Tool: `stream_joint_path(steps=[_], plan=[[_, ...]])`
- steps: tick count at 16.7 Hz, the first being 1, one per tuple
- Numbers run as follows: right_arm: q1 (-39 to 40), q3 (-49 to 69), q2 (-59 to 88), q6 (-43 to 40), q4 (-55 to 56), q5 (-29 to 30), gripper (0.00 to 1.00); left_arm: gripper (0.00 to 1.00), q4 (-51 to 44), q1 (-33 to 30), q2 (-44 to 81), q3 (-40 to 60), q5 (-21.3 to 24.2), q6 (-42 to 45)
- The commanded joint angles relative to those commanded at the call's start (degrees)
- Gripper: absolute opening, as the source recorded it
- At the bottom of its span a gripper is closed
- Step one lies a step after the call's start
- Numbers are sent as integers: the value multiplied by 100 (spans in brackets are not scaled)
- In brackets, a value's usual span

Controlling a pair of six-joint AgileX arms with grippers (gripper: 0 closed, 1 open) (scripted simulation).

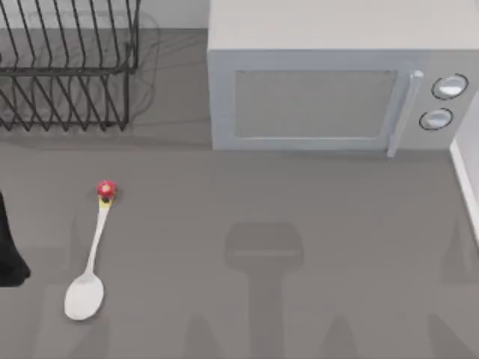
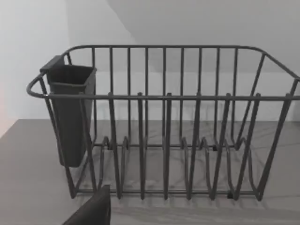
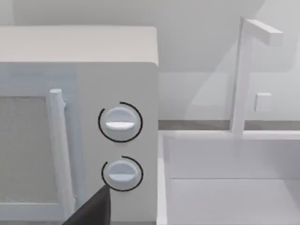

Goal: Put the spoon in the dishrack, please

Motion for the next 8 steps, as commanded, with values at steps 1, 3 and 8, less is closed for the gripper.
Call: stream_joint_path(steps=[1, 3, 8], plan=[[0, 0, 0, 0, 0, 0, 100, 100, 0, 0, 0, 0, 0, 0], [0, 0, 0, 0, 0, 0, 100, 100, -42, -15, 57, 57, 5, -9], [0, 0, 0, 0, 0, 0, 100, 100, -844, -230, 1258, 1129, 30, -175]])
